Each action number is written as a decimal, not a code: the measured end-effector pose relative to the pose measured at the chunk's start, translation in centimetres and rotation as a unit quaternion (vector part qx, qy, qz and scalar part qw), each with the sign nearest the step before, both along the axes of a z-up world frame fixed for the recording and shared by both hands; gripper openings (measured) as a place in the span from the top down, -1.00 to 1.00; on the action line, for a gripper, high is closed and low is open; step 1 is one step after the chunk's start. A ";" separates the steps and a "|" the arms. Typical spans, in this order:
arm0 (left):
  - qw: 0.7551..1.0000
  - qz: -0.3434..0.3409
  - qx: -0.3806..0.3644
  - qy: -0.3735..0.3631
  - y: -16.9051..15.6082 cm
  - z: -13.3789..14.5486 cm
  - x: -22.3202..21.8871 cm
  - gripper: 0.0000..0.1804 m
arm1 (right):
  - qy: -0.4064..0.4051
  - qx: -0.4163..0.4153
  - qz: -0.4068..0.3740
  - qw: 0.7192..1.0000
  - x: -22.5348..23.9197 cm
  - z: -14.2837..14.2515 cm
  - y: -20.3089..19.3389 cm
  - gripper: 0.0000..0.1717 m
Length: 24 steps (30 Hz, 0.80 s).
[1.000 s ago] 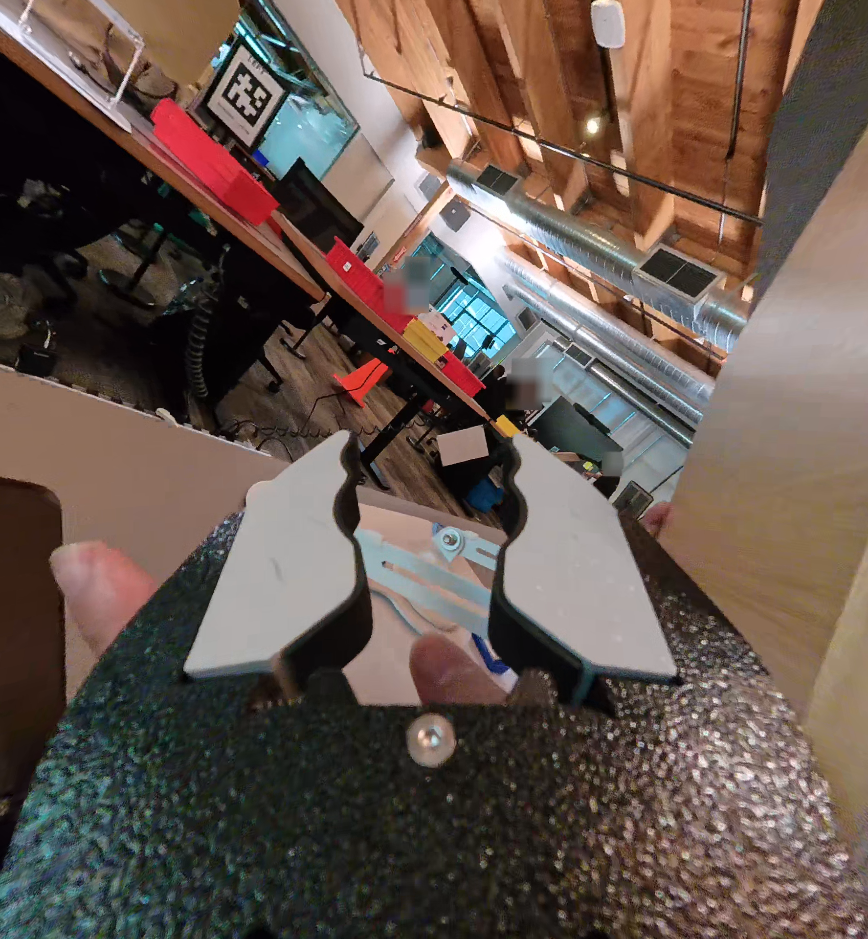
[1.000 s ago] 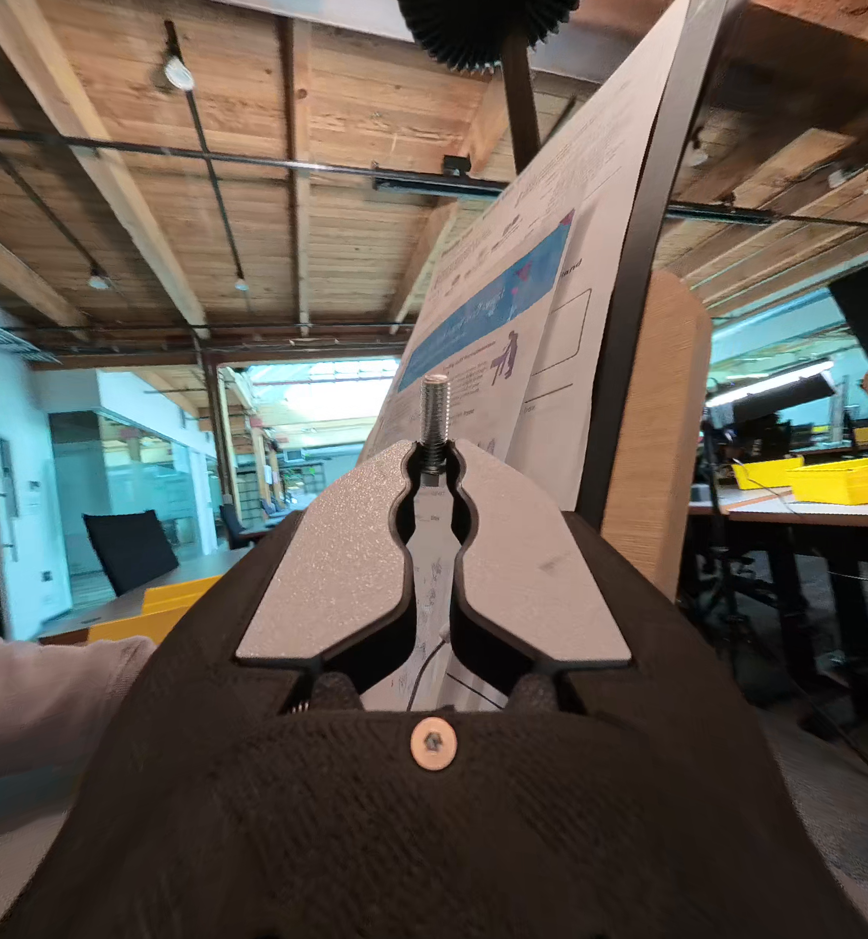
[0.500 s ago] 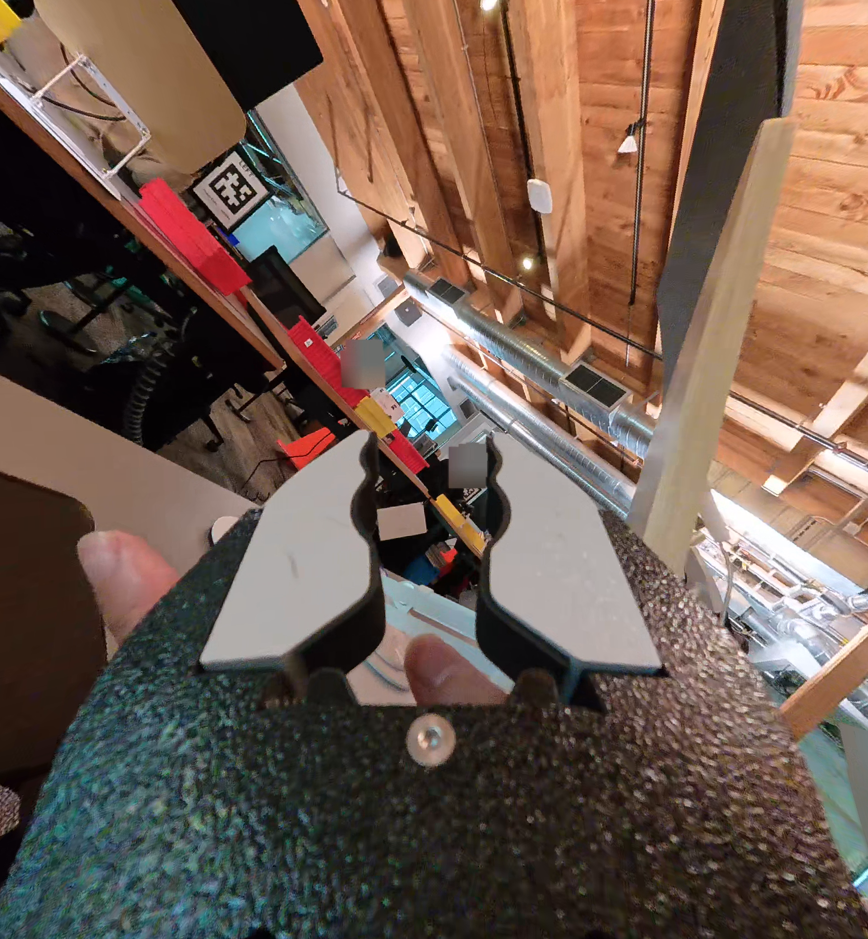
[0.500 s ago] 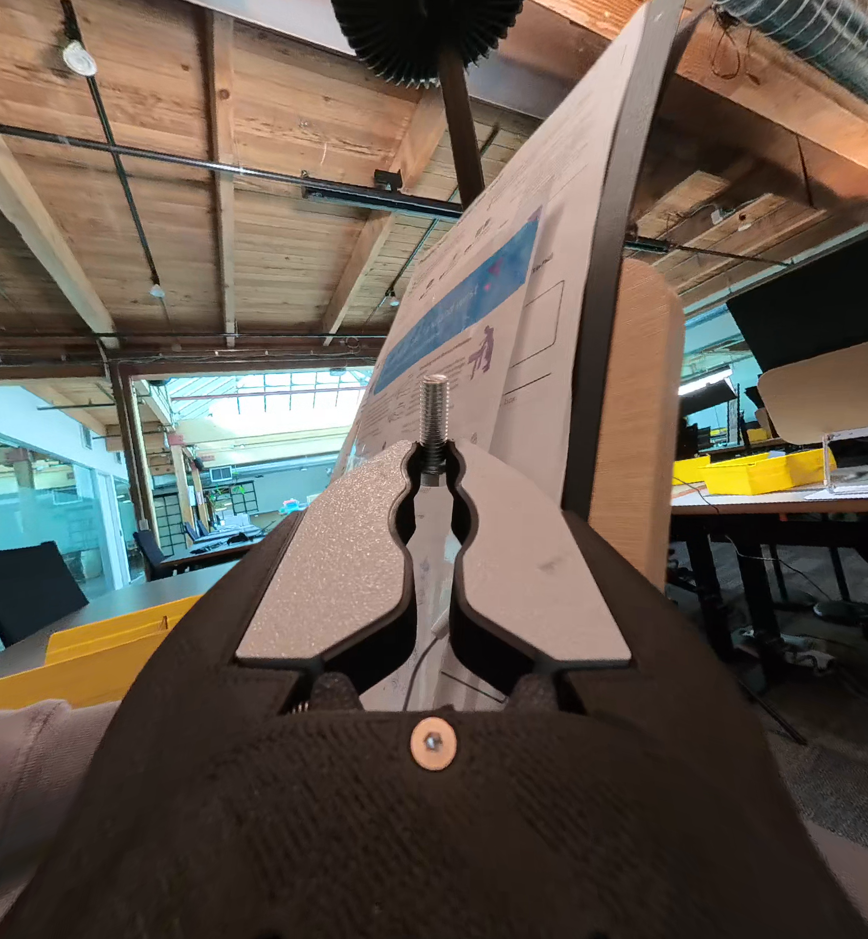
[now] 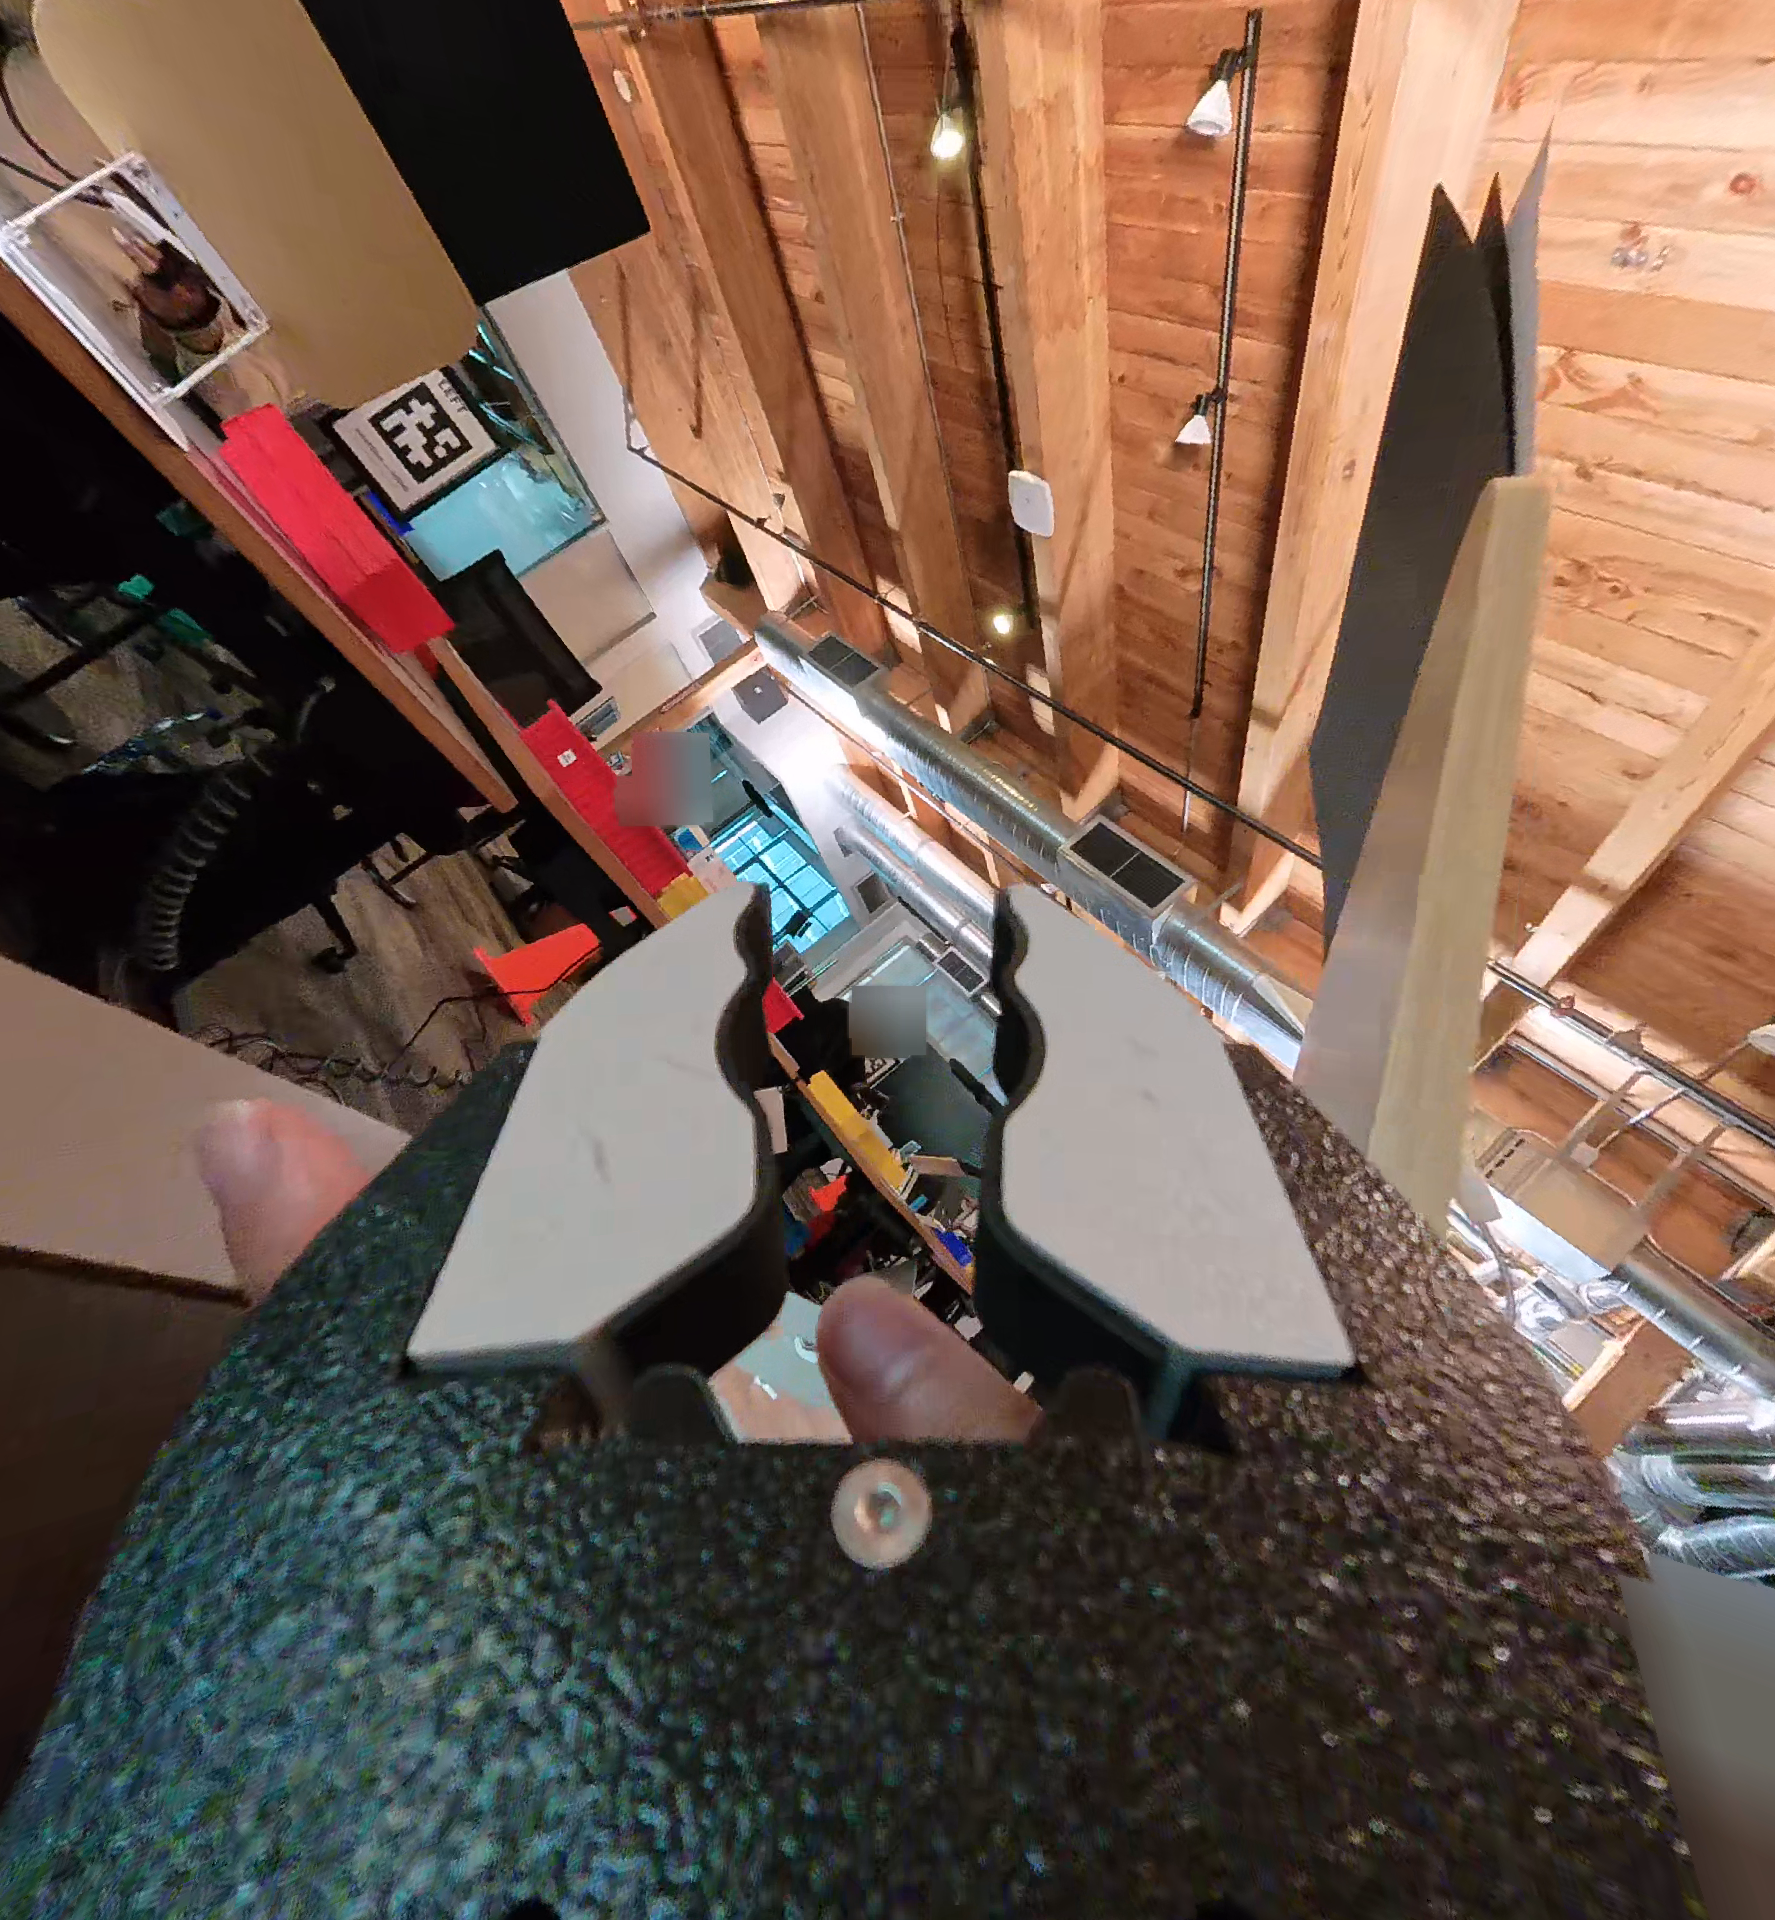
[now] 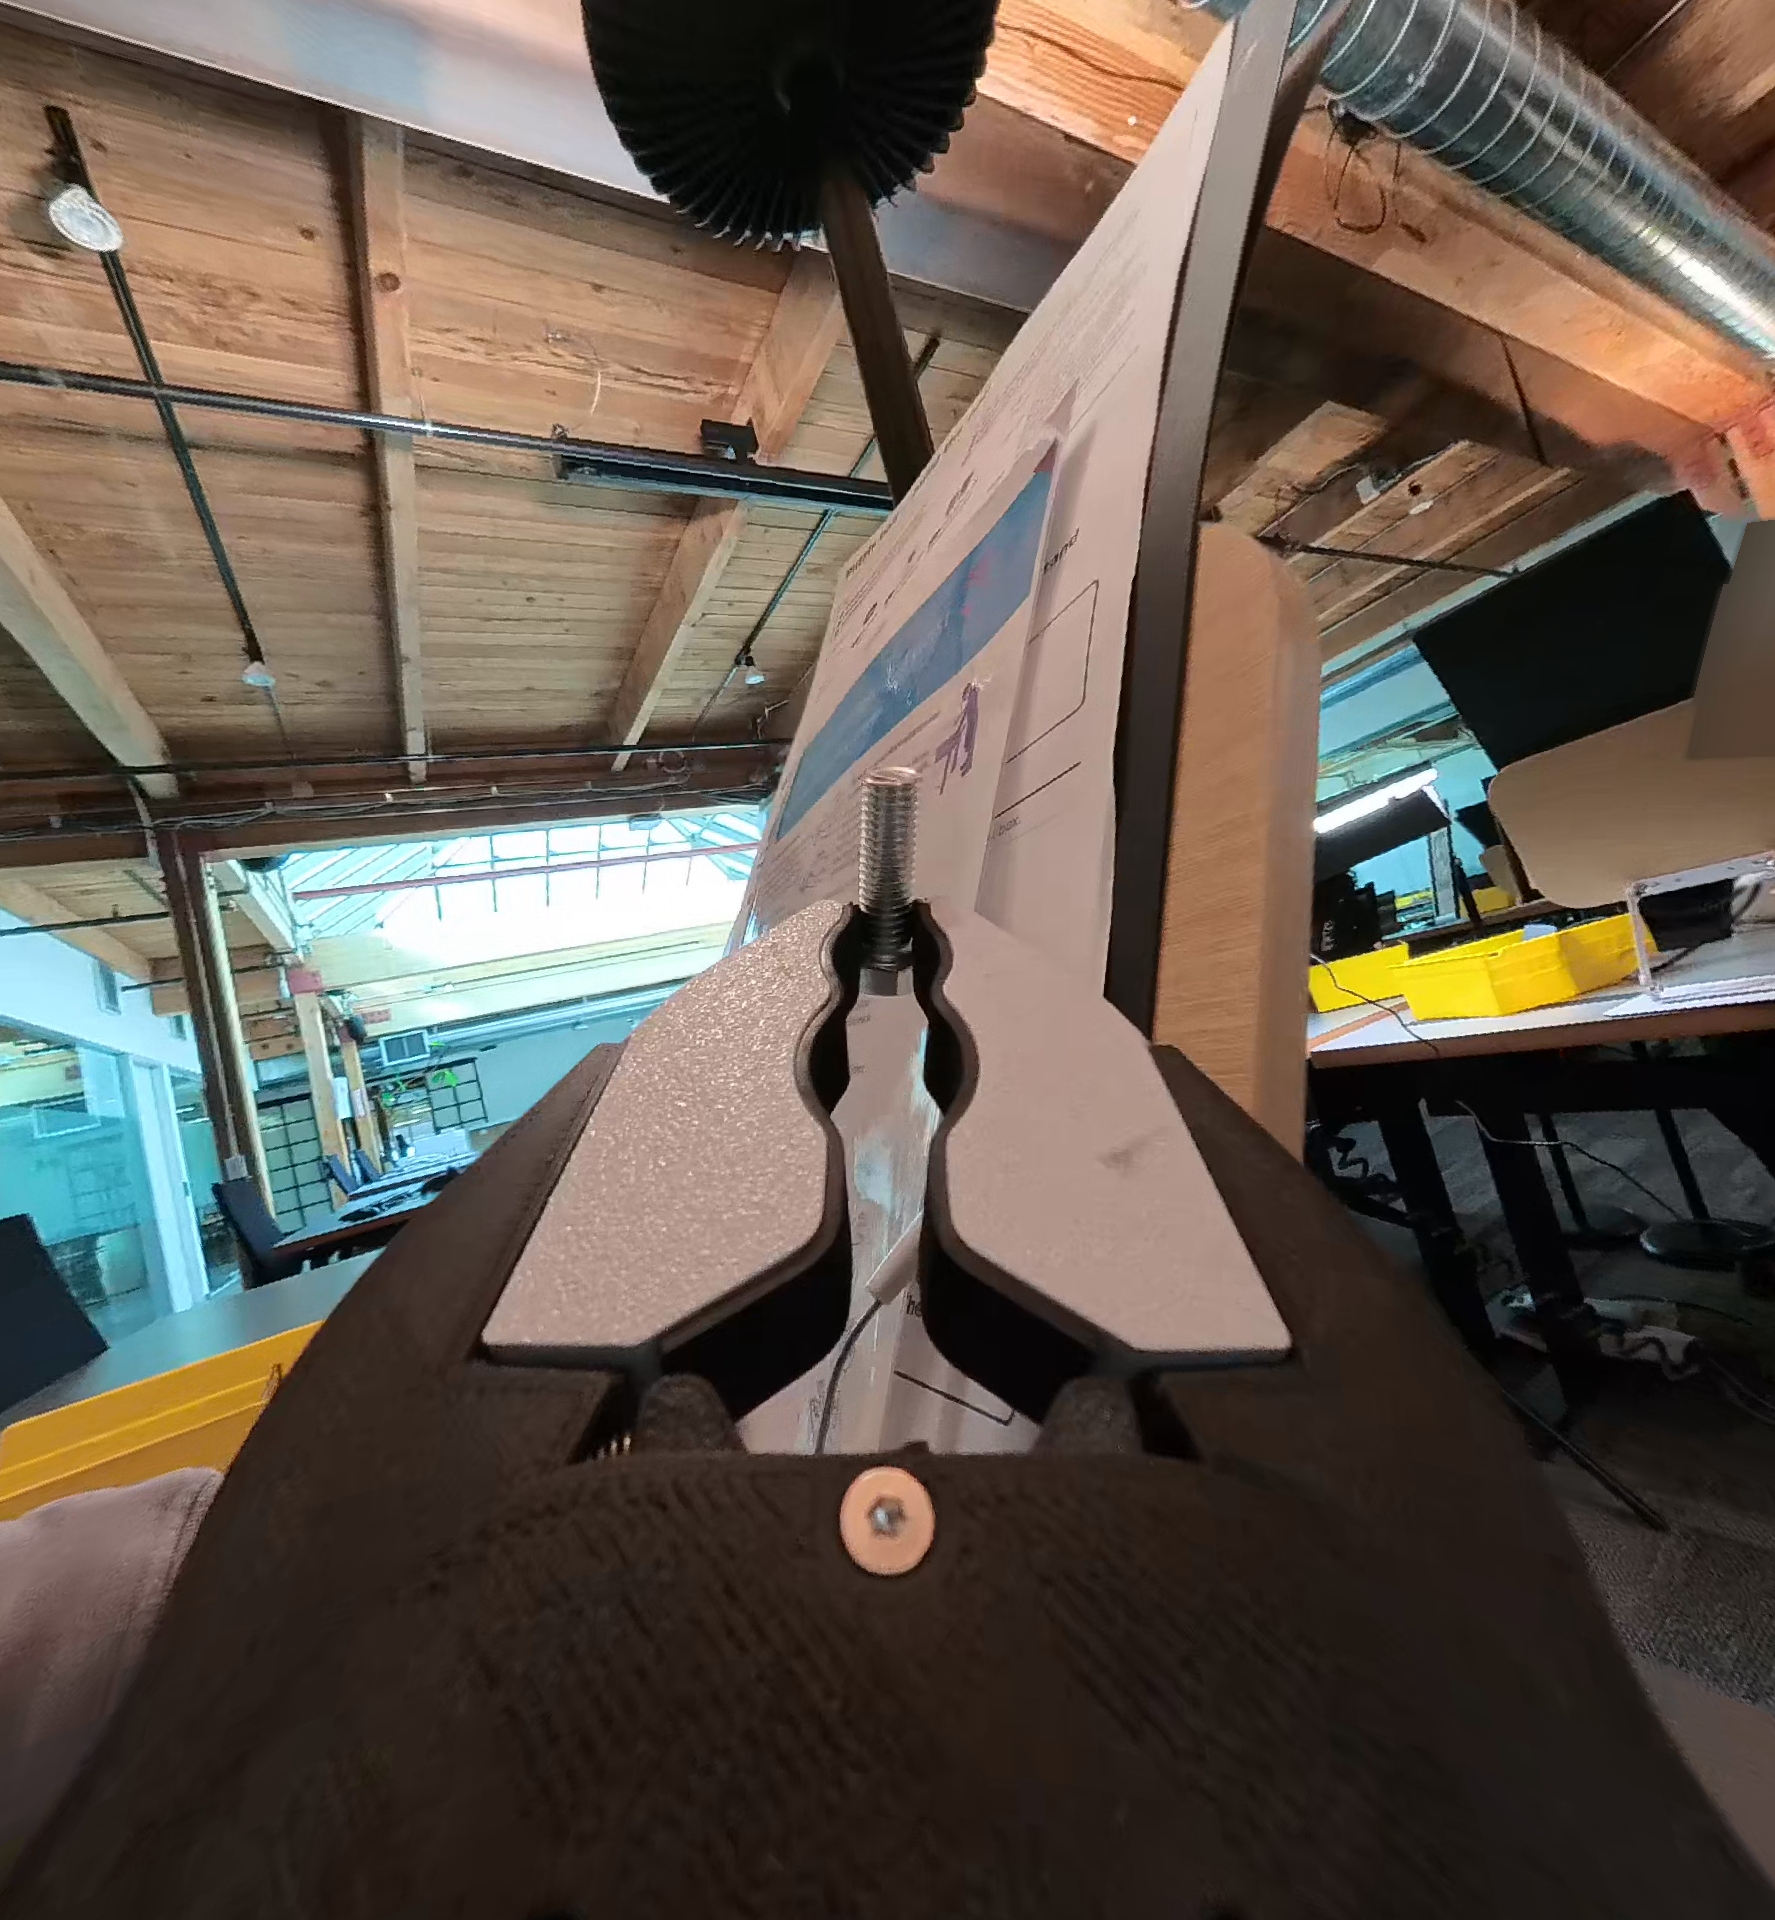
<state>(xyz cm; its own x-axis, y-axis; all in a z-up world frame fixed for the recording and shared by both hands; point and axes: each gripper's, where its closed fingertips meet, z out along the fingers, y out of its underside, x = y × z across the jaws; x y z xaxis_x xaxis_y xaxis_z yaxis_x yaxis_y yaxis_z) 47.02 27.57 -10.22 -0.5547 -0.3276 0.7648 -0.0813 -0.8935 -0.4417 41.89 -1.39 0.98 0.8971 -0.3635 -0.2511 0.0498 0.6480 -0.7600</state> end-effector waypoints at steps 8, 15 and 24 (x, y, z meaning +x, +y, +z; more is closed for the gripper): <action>0.999 0.013 -0.047 -0.009 2.4 0.9 -1.0 0.72 | -0.005 -0.024 0.051 0.998 -1.2 -0.3 2.1 0.89; 0.998 0.029 -0.050 0.004 4.5 0.8 -2.6 0.69 | -0.021 0.002 0.070 0.997 -4.8 0.2 2.7 0.89; 0.999 0.034 0.003 0.005 3.5 1.4 -4.0 0.58 | -0.019 0.050 0.119 0.991 -2.0 0.3 0.3 0.90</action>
